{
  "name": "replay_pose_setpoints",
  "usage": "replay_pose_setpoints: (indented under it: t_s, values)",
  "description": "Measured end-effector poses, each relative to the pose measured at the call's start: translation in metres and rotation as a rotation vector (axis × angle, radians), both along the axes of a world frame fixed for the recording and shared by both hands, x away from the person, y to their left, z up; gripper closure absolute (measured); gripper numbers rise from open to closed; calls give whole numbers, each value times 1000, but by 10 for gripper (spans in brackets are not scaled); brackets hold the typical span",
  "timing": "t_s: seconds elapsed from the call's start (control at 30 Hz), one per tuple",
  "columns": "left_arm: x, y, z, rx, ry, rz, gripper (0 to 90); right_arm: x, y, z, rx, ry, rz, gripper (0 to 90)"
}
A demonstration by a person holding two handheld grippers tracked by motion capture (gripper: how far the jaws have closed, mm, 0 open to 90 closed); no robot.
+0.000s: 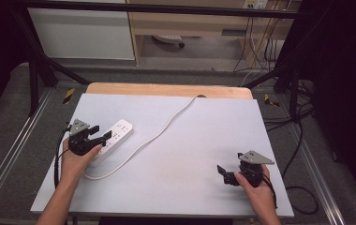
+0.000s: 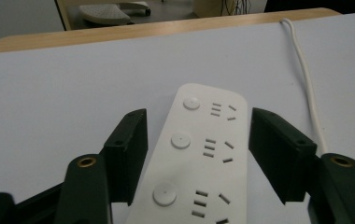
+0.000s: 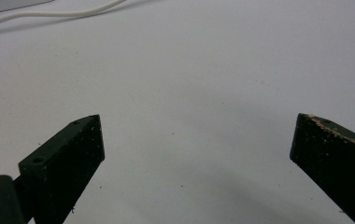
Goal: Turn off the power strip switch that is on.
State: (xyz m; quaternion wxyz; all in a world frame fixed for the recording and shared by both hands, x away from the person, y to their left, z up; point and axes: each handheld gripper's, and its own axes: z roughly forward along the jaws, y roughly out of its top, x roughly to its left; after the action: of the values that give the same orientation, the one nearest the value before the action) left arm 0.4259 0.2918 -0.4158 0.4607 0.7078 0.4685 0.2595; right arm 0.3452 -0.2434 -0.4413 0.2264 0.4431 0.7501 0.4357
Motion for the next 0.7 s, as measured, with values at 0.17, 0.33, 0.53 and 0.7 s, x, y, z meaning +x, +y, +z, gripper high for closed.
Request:
replay_pose_setpoints:
  t_s: [0.17,0.33,0.53,0.7]
  values:
    - [0,-5,3,-11,-16,7,169,0,0,0,-1,-1,1,35]
    - [-1,-9,5,-21,-31,1,96,0,0,1,-2,-3,2,34]
    - [-3,-13,7,-33,-53,-13,66,0,1,0,-4,-1,6,34]
    - [-5,-16,9,-42,-65,-30,60,0,0,0,-4,-2,4,34]
